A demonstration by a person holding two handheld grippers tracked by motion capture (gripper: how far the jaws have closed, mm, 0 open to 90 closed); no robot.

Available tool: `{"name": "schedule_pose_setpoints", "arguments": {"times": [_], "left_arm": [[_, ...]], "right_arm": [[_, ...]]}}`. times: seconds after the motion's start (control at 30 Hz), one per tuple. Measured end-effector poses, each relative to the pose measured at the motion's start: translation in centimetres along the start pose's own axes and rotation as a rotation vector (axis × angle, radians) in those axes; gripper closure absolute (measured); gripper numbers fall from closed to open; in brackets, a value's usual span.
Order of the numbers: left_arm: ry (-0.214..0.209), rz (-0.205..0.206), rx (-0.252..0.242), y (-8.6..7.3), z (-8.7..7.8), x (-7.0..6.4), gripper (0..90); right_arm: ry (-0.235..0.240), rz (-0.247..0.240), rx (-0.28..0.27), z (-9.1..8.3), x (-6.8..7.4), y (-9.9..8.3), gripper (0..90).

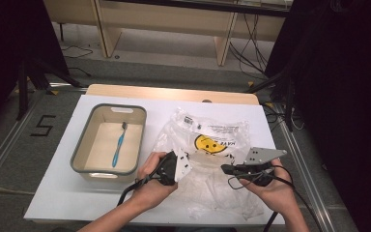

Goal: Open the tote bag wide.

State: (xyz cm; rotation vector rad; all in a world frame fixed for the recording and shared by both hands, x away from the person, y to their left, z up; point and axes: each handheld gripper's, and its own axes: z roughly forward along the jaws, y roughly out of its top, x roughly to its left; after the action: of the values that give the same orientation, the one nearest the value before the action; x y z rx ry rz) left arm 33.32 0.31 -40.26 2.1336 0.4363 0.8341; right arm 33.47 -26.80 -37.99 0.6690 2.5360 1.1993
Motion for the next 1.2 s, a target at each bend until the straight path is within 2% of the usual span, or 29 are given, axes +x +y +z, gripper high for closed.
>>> {"name": "schedule_pose_setpoints", "arguments": {"times": [0.07,0.1,0.17,0.3,0.4,0.53,0.7,0.8,0.87,0.93,0.97,1.0,1.1,1.2], "left_arm": [[0.021,0.011,-0.025,0.5,-0.5,0.0,89.6],[0.023,0.014,-0.028,0.8,-0.7,0.0,89.6],[0.035,0.026,-0.041,1.2,-1.0,0.0,89.6],[0.039,0.047,-0.043,1.7,-1.0,-0.1,89.6],[0.034,0.046,-0.041,1.7,-0.9,-0.3,89.5],[0.038,0.044,-0.053,1.8,-0.9,-0.3,89.5],[0.037,0.039,-0.062,2.1,-0.9,-0.4,89.5],[0.035,0.042,-0.065,2.2,-1.0,-0.5,89.5],[0.035,0.046,-0.066,2.3,-1.1,-0.6,89.5],[0.035,0.046,-0.068,2.3,-1.1,-0.6,89.5],[0.036,0.047,-0.068,2.3,-1.2,-0.6,89.5],[0.039,0.049,-0.068,2.3,-1.1,-0.6,89.4],[0.041,0.051,-0.065,2.2,-1.1,-0.6,89.2],[0.045,0.046,-0.068,2.2,-1.1,-0.5,88.3]], "right_arm": [[-0.011,-0.013,0.015,0.1,0.0,0.0,90.0],[-0.018,-0.018,0.018,0.2,0.1,0.1,86.4],[-0.037,-0.026,0.035,0.3,0.4,0.3,72.2],[-0.075,-0.106,-0.005,0.3,1.3,1.4,46.7],[-0.109,-0.143,-0.022,0.8,1.7,2.2,33.7],[-0.131,-0.174,0.001,2.1,1.7,2.6,22.8],[-0.129,-0.213,0.063,3.8,2.0,2.8,18.4],[-0.143,-0.231,0.076,4.4,2.3,2.9,16.3],[-0.190,-0.252,0.103,4.7,2.2,3.0,21.2],[-0.210,-0.265,0.123,4.7,1.9,3.0,39.1],[-0.212,-0.247,0.114,4.6,1.8,3.1,53.6],[-0.210,-0.234,0.111,4.4,1.8,3.2,64.2],[-0.208,-0.239,0.083,3.6,1.6,3.5,80.6],[-0.198,-0.229,0.044,2.7,1.5,3.8,90.0]]}}
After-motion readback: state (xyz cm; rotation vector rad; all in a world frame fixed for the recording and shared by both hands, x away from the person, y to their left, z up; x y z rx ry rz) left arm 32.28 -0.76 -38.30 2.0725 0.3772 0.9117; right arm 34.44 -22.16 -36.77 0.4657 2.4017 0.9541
